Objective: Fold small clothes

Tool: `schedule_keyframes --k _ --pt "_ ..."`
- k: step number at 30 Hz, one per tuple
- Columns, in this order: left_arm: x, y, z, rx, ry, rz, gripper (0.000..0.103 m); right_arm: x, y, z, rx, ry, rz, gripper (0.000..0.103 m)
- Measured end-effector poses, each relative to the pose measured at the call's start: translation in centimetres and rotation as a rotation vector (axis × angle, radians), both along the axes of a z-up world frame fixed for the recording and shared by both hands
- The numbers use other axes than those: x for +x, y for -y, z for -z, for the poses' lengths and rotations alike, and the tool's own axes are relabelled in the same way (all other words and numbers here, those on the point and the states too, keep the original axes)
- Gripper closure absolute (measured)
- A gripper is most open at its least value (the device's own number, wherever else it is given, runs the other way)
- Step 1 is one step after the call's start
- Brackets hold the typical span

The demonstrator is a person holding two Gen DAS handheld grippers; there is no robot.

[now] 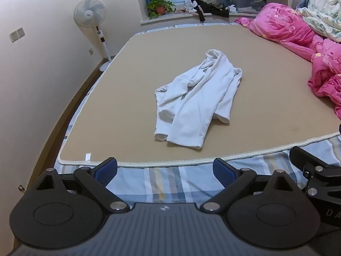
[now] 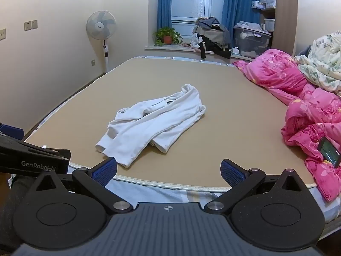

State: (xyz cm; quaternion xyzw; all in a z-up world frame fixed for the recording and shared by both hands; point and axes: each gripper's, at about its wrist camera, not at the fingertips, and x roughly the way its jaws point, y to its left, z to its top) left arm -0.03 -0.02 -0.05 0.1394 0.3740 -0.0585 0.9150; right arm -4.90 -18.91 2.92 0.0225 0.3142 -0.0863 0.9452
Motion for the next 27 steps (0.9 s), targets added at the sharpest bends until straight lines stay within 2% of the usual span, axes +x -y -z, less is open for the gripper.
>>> schedule_keyframes --k 8,13,27 --pt "0.1 -0.4 0.1 0.0 -0.011 -0.011 0.005 0.2 0.1 0.1 -0.01 0.001 -0.006 0.001" --pt "0.0 1.3 -0.7 0.029 0.006 -0.002 0.005 0.7 0.5 -0.5 -0.011 -0.008 -0.002 0.001" --pt "0.0 0.5 -0.7 0.027 0.009 0.007 0.005 0.6 -0.2 0.3 -0.035 -0.011 -0.008 0.001"
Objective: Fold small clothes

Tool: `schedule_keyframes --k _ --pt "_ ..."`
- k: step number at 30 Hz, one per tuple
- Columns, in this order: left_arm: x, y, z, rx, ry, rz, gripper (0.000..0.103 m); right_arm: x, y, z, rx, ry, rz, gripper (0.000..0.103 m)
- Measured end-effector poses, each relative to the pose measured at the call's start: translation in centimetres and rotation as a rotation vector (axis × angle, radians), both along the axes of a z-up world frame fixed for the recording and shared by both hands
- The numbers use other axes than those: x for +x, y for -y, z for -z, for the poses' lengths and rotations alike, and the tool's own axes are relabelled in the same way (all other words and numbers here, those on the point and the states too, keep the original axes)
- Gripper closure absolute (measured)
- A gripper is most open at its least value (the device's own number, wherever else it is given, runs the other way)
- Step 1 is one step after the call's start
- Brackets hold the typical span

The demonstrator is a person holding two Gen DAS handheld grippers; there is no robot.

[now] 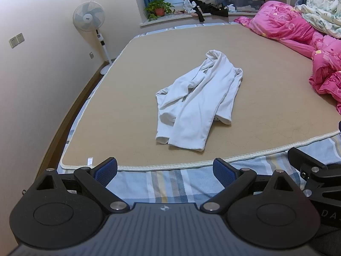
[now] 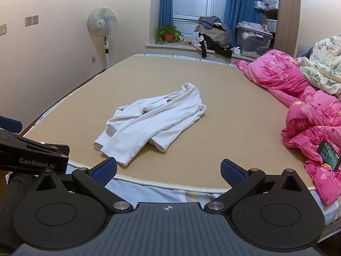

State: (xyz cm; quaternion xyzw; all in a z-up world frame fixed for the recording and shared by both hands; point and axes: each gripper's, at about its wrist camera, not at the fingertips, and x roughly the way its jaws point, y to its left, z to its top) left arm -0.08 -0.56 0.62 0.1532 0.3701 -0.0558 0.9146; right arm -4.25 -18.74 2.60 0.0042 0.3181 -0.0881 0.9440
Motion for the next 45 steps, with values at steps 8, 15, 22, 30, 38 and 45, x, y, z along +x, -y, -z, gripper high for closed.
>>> schedule_keyframes --k 8,15,22,30,38,45 --pt "0.13 -0.1 0.05 0.0 -0.003 0.001 0.005 0.03 0.07 0.06 0.002 -0.004 0.002 0.001" --pt "0.16 -0.1 0.13 0.001 -0.002 0.002 0.005 0.08 0.09 0.13 0.001 -0.005 0.004 0.001" --pt "0.26 -0.1 0.24 0.002 -0.001 0.003 0.005 0.11 0.1 0.2 0.004 -0.009 0.009 0.001" --pt "0.22 0.21 0.53 0.007 -0.005 0.003 0.005 0.09 0.08 0.26 0.004 -0.004 0.016 0.001" --pt "0.17 0.08 0.81 0.005 -0.003 -0.009 0.005 0.08 -0.1 0.29 0.007 0.003 0.021 0.001" --pt "0.26 -0.07 0.92 0.002 -0.011 -0.013 0.005 0.11 -0.04 0.32 0.006 -0.001 0.019 0.001"
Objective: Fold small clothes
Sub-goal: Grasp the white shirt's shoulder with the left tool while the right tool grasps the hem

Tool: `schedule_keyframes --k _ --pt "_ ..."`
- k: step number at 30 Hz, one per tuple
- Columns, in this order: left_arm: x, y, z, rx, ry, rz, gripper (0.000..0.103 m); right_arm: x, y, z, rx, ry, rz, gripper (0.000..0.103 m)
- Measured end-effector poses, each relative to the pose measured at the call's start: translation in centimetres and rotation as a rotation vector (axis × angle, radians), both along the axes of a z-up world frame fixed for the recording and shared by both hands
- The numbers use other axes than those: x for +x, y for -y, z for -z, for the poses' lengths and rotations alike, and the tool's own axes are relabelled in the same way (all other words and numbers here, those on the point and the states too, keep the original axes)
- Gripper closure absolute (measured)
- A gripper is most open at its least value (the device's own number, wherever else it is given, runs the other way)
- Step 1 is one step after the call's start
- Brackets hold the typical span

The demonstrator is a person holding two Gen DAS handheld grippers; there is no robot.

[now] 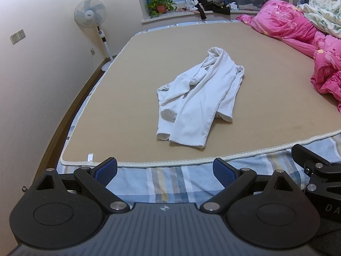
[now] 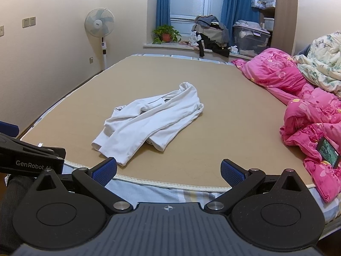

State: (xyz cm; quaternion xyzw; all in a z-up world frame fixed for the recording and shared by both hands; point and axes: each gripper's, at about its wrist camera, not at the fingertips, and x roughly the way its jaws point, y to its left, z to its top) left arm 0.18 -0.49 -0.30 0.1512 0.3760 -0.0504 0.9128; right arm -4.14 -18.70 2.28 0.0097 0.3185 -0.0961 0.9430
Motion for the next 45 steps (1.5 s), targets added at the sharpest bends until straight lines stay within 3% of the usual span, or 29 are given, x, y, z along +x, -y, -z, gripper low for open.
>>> schedule_keyframes --k 20,26,30,35,39,45 --pt "0.3 -0.3 0.2 -0.006 -0.02 -0.006 0.005 0.4 0.0 0.4 0.004 -0.015 -0.002 0.001" --pt "2.5 -1.3 1.1 -0.06 -0.091 -0.016 0.005 1.3 0.7 0.9 -0.001 -0.027 -0.006 0.001" --pt "6.7 -3.0 1.8 -0.076 -0.117 -0.072 0.005 3.0 4.0 1.4 0.04 -0.018 0.081 0.001" --pt "14.4 -3.1 2.4 -0.076 -0.102 -0.077 0.005 7.1 11.0 2.9 0.213 0.014 0.228 0.001" --pt "22.2 -0.9 4.5 -0.022 -0.093 -0.048 0.005 13.9 16.1 5.1 0.318 -0.009 0.272 0.001" --pt "32.1 0.0 8.5 -0.021 -0.149 -0.146 0.005 28.1 18.6 8.2 0.474 0.02 0.206 0.001"
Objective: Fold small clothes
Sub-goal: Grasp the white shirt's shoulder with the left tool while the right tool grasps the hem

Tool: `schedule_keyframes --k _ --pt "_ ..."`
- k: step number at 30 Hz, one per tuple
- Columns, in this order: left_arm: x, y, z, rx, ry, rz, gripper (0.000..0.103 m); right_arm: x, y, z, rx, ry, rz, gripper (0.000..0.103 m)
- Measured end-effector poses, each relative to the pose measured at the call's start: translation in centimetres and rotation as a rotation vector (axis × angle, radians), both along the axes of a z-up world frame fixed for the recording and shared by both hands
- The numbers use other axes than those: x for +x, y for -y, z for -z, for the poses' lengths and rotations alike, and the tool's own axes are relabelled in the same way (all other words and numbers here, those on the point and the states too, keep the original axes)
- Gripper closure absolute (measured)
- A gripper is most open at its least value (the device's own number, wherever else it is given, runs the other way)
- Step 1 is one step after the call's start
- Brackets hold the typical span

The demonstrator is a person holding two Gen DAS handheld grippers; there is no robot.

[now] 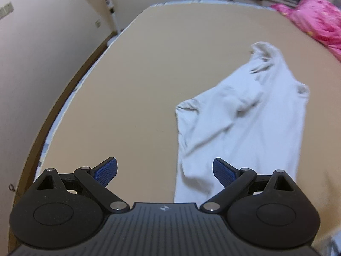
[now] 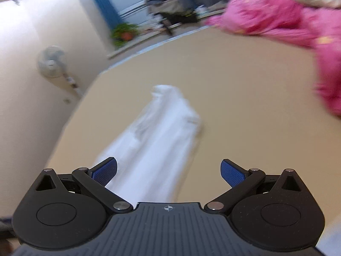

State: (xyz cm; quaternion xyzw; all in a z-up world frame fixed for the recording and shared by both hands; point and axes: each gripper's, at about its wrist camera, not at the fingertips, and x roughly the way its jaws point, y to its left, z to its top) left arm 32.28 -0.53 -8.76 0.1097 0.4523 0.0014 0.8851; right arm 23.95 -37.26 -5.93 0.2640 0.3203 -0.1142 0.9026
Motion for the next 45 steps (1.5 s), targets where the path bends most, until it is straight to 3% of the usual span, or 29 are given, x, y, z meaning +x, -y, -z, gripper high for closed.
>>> schedule_keyframes --k 3,6,8,10,11,12,13,14,15,16,18,20,21,22,25,26,27,29,32,35,36,38,39,40,41,45 --pt "3.2 0.2 2.1 0.023 -0.022 0.001 0.005 8.8 -0.7 2.5 0.062 -0.028 -0.051 0.001" --pt "6.3 1.2 4.4 0.058 -0.04 0.074 0.005 17.3 -0.9 6.1 0.066 -0.138 -0.002 0.001" --pt "8.6 2.8 6.3 0.058 -0.107 0.166 0.005 21.5 -0.1 8.7 0.079 -0.212 0.061 0.002" --pt "11.1 4.7 8.2 0.04 -0.203 0.254 0.005 23.5 0.7 10.8 0.058 -0.263 0.106 0.009" --pt "12.2 5.7 9.0 0.052 -0.218 0.265 0.005 24.0 1.3 11.7 0.033 -0.278 0.113 0.022" --pt "13.2 6.7 9.6 0.07 -0.217 0.273 0.005 24.7 1.8 12.4 -0.003 -0.303 0.107 0.058" --pt "14.1 7.6 10.1 0.083 -0.21 0.286 0.005 25.1 2.5 12.8 -0.043 -0.336 0.086 0.084" --pt "15.0 8.3 10.5 0.091 -0.205 0.295 0.005 24.9 3.5 12.8 -0.057 -0.348 0.088 0.1" --pt "15.9 8.8 10.8 0.086 -0.216 0.297 0.005 23.9 5.0 12.5 -0.035 -0.317 0.105 0.103" --pt "16.8 9.2 11.1 0.066 -0.243 0.297 0.005 22.7 6.3 11.6 -0.058 -0.282 0.139 0.103" --pt "18.8 9.3 11.6 -0.012 -0.318 0.262 0.008 20.6 8.3 9.3 -0.197 -0.226 0.162 0.103" --pt "20.1 8.9 11.3 -0.085 -0.322 0.201 0.029 18.7 9.9 7.2 -0.357 -0.167 0.17 0.103" --pt "20.2 8.7 11.1 -0.096 -0.306 0.185 0.05 17.9 10.8 6.4 -0.407 -0.154 0.176 0.103" --pt "20.3 8.5 10.7 -0.098 -0.286 0.166 0.063 17.5 11.7 5.8 -0.412 -0.152 0.182 0.103" --pt "19.8 7.0 9.4 -0.173 -0.242 0.121 0.078 17.6 13.1 5.4 -0.242 -0.131 0.114 0.099" --pt "19.5 6.7 9.0 -0.182 -0.224 0.117 0.078 18.3 12.9 5.8 -0.193 -0.121 0.097 0.087" --pt "19.2 6.5 8.6 -0.174 -0.204 0.119 0.078 19.0 12.1 6.1 -0.156 -0.113 0.073 0.054" --pt "18.8 6.5 8.2 -0.154 -0.181 0.136 0.078 21.0 9.8 7.5 -0.123 -0.113 0.009 0.017" --pt "19.1 6.5 7.8 -0.154 -0.186 0.159 0.078 24.7 4.9 10.3 -0.188 -0.19 -0.093 0.018" --pt "20.1 6.7 8.5 -0.132 -0.212 0.17 0.065 28.7 2.1 13.0 -0.4 -0.265 -0.114 0.022" --pt "20.1 6.9 8.8 -0.129 -0.217 0.17 0.061 29.8 1.8 13.8 -0.46 -0.294 -0.104 0.028" --pt "20.4 6.8 9.3 -0.124 -0.209 0.173 0.065 31.0 2.9 14.9 -0.488 -0.412 -0.07 0.047" --pt "20.6 6.9 9.4 -0.129 -0.197 0.177 0.082 30.9 4.0 15.0 -0.415 -0.421 -0.053 0.077" --pt "20.2 6.9 9.3 -0.135 -0.18 0.178 0.084 30.4 5.2 14.5 -0.331 -0.391 -0.037 0.095" --pt "19.8 6.8 8.9 -0.135 -0.151 0.172 0.087 29.5 5.9 13.6 -0.297 -0.361 -0.025 0.095" --pt "16.1 4.4 5.2 -0.182 -0.005 0.095 0.089 23.0 6.1 6.9 -0.41 -0.172 -0.041 0.095"
